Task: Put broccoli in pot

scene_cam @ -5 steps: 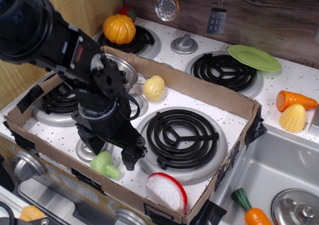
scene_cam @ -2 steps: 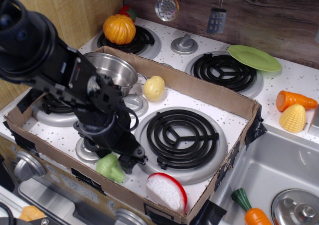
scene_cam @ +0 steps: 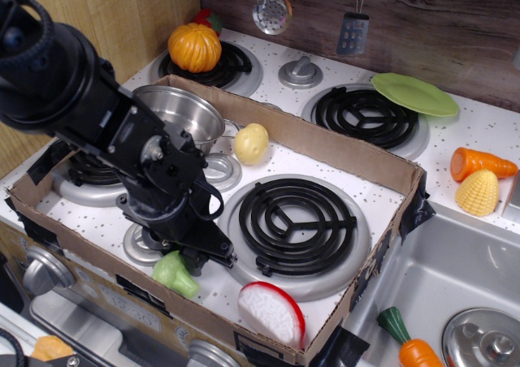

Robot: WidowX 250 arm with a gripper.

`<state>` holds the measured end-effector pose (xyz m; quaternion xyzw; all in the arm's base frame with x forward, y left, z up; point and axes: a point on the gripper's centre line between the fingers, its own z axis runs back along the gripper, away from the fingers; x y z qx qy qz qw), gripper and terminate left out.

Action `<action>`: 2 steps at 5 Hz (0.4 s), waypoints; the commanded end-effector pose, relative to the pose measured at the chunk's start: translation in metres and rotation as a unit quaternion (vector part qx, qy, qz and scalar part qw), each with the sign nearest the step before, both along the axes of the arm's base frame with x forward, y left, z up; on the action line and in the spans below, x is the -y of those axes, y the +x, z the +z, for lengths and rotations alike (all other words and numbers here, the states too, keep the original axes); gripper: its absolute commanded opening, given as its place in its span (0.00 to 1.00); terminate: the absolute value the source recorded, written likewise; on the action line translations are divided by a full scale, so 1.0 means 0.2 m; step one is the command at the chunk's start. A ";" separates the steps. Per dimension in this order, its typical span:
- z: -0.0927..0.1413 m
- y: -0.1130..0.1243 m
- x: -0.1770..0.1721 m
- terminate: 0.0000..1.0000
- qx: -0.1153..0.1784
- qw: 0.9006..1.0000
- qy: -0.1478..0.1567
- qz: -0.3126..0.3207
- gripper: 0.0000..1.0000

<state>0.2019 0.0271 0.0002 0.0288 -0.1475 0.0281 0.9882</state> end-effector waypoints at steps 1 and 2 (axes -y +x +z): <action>0.18 0.16 0.00 0.00 0.004 0.999 0.002 -0.045 0.00; 0.31 0.31 0.00 0.00 -0.003 0.997 0.009 -0.083 0.00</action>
